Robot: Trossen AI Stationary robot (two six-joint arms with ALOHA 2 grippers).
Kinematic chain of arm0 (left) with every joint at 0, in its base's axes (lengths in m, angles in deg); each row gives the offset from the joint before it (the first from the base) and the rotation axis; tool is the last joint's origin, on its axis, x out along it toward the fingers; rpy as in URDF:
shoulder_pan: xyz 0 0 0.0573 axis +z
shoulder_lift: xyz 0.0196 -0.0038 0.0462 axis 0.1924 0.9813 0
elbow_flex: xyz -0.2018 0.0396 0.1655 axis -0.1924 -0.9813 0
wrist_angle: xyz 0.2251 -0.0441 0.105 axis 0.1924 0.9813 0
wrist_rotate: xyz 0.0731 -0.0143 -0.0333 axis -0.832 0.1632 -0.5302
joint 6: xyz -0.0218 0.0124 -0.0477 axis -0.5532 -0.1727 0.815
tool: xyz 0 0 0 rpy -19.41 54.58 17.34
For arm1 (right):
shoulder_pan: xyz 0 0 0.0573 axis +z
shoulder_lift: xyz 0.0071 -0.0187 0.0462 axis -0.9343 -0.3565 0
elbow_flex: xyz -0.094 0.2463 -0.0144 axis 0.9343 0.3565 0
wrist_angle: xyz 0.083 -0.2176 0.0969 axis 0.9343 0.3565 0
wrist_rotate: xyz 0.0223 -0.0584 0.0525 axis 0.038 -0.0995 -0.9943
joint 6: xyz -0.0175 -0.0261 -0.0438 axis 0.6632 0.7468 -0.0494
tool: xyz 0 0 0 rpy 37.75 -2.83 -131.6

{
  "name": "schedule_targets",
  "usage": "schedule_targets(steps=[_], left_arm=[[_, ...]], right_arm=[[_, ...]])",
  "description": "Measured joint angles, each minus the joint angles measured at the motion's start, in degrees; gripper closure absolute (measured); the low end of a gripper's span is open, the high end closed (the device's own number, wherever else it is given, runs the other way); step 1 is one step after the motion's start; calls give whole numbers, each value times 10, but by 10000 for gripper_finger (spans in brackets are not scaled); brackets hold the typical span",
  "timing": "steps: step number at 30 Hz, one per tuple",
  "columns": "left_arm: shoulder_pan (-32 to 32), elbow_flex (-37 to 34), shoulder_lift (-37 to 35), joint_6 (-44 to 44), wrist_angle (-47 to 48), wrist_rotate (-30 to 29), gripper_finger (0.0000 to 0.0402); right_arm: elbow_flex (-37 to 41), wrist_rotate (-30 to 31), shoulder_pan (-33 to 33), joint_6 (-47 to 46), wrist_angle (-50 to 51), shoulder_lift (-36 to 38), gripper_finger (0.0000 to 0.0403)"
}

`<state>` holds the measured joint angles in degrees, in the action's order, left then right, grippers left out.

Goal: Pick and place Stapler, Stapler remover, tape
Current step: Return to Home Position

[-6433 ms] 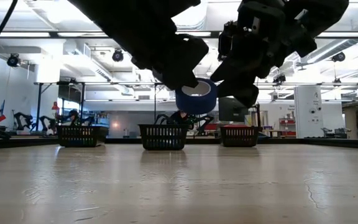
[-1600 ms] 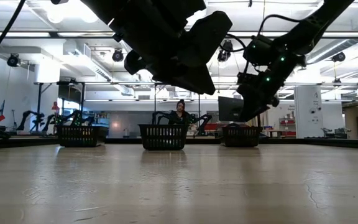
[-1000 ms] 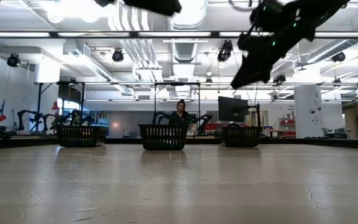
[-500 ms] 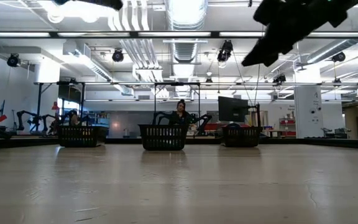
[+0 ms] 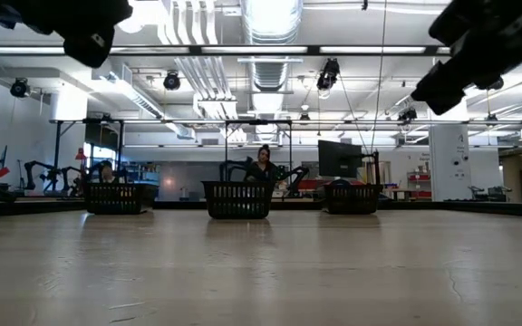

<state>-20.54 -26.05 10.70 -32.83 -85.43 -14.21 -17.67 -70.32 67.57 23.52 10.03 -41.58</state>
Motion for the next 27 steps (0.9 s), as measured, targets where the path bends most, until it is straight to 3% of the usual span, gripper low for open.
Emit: schedule_targets(steps=[5,9,18,27], left_arm=[[37,-70,-82,-16,-28,97,369],[75,-110,-132,-15,-29,103,389],[153,-170,-253,-71,-28,144,397],[168,-231,-336,-66,-40,161,400]], right_arm=[[61,-2,9,-13,-69,88,299],[99,-28,9,-10,-121,141,306],[139,-30,9,4,-121,226,320],[163,-30,9,33,-116,262,343]])
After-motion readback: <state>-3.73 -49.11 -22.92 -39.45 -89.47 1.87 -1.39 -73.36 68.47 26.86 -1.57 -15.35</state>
